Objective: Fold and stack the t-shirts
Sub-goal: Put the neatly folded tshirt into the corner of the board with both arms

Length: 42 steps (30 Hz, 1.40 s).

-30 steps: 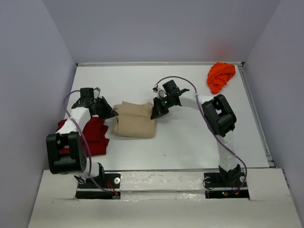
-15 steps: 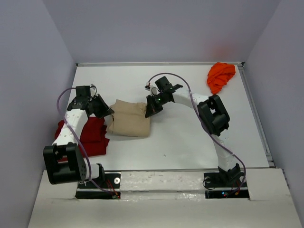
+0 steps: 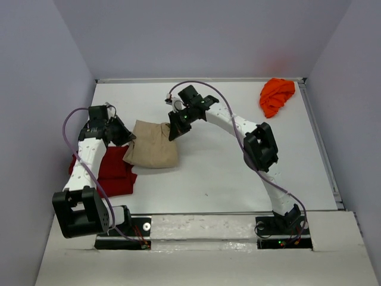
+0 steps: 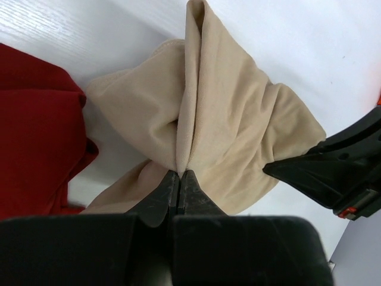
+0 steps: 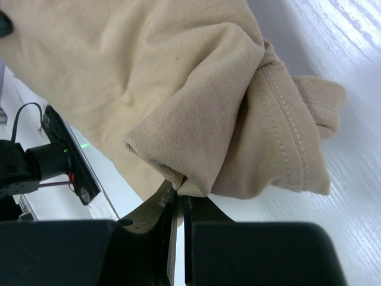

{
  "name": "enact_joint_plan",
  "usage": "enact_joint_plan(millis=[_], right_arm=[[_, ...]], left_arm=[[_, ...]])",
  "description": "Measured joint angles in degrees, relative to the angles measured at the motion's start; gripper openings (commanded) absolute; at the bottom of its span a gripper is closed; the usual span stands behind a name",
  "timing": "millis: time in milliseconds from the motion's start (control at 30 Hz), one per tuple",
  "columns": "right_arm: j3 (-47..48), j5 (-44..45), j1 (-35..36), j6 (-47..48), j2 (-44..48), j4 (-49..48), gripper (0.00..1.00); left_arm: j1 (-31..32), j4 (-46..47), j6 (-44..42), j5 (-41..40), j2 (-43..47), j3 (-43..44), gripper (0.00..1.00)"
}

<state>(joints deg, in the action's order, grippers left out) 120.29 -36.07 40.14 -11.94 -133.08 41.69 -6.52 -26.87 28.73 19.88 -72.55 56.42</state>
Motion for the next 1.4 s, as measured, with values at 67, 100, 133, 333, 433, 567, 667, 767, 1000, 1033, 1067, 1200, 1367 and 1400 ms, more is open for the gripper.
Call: enact_joint_plan(millis=[67, 100, 133, 333, 433, 567, 667, 767, 1000, 1033, 1067, 1200, 1367, 1400], right_arm=[[1.9, -0.1, 0.2, 0.2, -0.5, 1.2, 0.00], [2.6, -0.1, 0.4, 0.2, -0.7, 1.6, 0.00], [4.2, -0.2, 0.7, 0.2, -1.5, 2.5, 0.00], [7.4, -0.8, 2.7, 0.4, -5.4, 4.3, 0.00], [8.3, -1.4, 3.6, 0.3, -7.6, 5.4, 0.00], [11.3, -2.1, 4.4, 0.4, -9.6, 7.3, 0.00], [14.4, -2.9, 4.9, 0.3, -10.5, 8.1, 0.00], [18.0, -3.8, 5.6, 0.3, -11.8, 8.9, 0.00], [20.5, -5.1, 8.0, 0.4, -13.6, 9.5, 0.00], [20.5, -5.2, 8.4, 0.4, -13.7, 9.5, 0.00], [20.5, -5.4, 8.8, 0.4, -13.8, 9.5, 0.00], [20.6, -6.2, 9.6, 0.3, -13.8, 9.4, 0.00], [20.6, -7.7, 10.2, 0.2, -13.8, 9.2, 0.00], [20.6, -8.0, 10.2, 0.2, -13.8, 9.3, 0.00]], left_arm=[[-0.3, -0.5, 0.0, -0.5, 0.4, 0.1, 0.00], [-0.5, -0.8, 0.0, -0.7, 0.7, 0.3, 0.00], [-0.8, -0.9, -0.1, -0.9, 1.1, 0.3, 0.00], [-2.3, -1.8, -0.5, -1.6, 2.3, 0.6, 0.00], [-3.0, -3.1, -0.9, -2.1, 2.8, 0.7, 0.00], [-4.0, -4.8, -1.3, -3.3, 4.3, 0.8, 0.00], [-4.4, -5.8, -1.5, -4.0, 5.3, 1.7, 0.00], [-5.3, -6.3, -1.7, -5.0, 6.5, 2.3, 0.00], [-6.8, -9.2, -2.1, -7.8, 9.1, 3.3, 0.00], [-6.8, -9.7, -2.2, -8.2, 9.7, 3.6, 0.00], [-6.8, -10.2, -2.2, -8.6, 10.3, 3.9, 0.00], [-7.1, -11.7, -2.3, -10.2, 12.7, 4.8, 0.00], [-9.5, -13.0, -2.2, -10.2, 15.6, 4.2, 0.00], [-9.9, -13.1, -2.2, -10.2, 16.1, 3.6, 0.00]])
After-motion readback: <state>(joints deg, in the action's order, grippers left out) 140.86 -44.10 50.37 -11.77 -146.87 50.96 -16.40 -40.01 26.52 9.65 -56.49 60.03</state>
